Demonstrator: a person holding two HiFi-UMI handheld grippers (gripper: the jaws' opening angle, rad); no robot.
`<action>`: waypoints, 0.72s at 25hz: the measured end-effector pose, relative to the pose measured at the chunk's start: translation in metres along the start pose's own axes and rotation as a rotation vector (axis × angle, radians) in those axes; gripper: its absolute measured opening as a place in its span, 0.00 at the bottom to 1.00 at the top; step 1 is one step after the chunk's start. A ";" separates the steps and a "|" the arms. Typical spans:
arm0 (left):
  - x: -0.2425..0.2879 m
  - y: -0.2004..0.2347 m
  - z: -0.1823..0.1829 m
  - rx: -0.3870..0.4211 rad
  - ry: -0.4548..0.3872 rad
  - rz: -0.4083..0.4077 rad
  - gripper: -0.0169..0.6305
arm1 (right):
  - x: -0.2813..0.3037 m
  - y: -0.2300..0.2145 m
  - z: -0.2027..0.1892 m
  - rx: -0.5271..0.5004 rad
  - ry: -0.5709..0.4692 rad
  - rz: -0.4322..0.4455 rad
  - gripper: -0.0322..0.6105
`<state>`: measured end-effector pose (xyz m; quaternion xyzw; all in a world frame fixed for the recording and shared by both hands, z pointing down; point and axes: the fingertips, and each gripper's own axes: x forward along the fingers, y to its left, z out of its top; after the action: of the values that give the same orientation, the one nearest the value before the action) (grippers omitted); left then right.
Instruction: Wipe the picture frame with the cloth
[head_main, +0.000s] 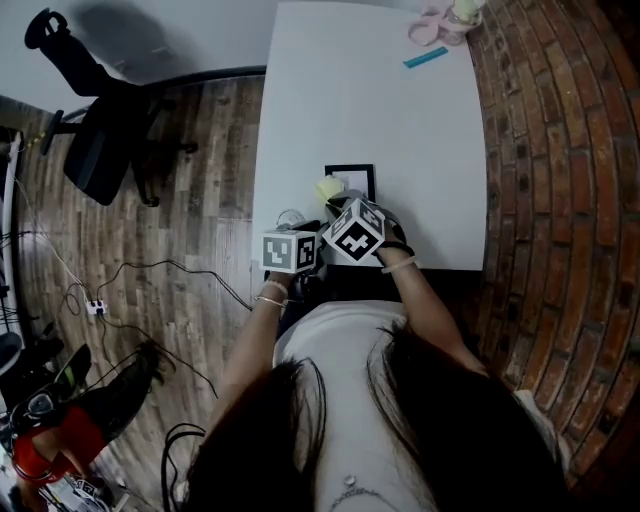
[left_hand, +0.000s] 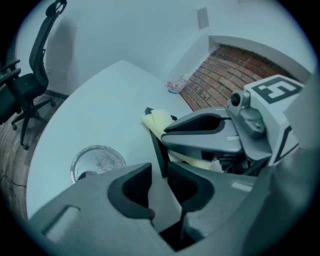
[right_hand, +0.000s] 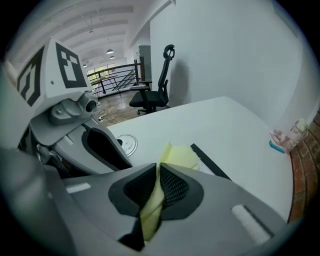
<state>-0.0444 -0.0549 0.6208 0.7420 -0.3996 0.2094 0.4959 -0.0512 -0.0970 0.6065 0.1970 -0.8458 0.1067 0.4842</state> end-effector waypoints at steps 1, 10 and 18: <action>0.000 0.000 0.000 -0.001 0.000 -0.002 0.18 | 0.000 -0.002 0.001 -0.005 0.000 -0.006 0.10; -0.003 0.002 0.002 -0.010 0.005 -0.018 0.18 | 0.005 -0.013 0.013 0.010 -0.006 -0.026 0.10; -0.003 0.001 0.001 -0.016 0.003 -0.023 0.18 | 0.007 -0.027 0.021 0.066 -0.043 -0.045 0.10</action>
<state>-0.0465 -0.0552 0.6188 0.7422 -0.3920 0.2017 0.5048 -0.0587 -0.1303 0.6018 0.2342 -0.8472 0.1195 0.4616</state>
